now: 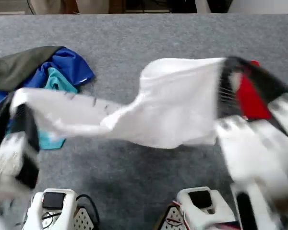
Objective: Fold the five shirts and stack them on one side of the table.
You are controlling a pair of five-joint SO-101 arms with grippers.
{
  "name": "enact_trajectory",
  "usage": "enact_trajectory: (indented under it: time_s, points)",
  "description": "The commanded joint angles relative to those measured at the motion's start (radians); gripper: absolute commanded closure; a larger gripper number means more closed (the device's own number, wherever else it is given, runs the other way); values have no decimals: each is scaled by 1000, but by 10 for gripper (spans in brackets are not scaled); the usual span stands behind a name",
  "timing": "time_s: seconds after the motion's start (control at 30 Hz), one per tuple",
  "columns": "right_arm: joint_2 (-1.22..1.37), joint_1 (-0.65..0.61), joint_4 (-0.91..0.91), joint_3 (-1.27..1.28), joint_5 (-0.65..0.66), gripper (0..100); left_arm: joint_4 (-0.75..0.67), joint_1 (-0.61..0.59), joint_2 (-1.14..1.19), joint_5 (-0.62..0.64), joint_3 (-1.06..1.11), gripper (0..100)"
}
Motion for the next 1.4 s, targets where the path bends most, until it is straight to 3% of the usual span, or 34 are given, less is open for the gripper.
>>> enact_trajectory:
  time_s: [0.0,0.27,0.43,0.57,0.73,0.97,1.1,1.23,1.37]
  points:
    - [12,82,-132,-147,-28,996,8,0,21,11,-63,980]
    - [8,96,-288,-246,-20,997,252,2,19,-51,-54,981]
    - [18,96,-244,-263,21,997,264,2,10,-100,-21,981]
    - [33,88,-242,-73,21,997,250,9,28,-107,48,981]
    - [110,87,-318,288,-32,997,-17,5,125,-101,348,981]
    - [317,96,-816,742,-58,997,-687,3,377,-100,697,981]
    - [513,96,-1046,776,-51,997,-961,2,604,-63,652,981]
    - [720,125,-1071,573,-55,997,-999,-15,829,5,425,981]
    - [885,148,-888,289,-55,997,-827,-18,978,29,193,981]
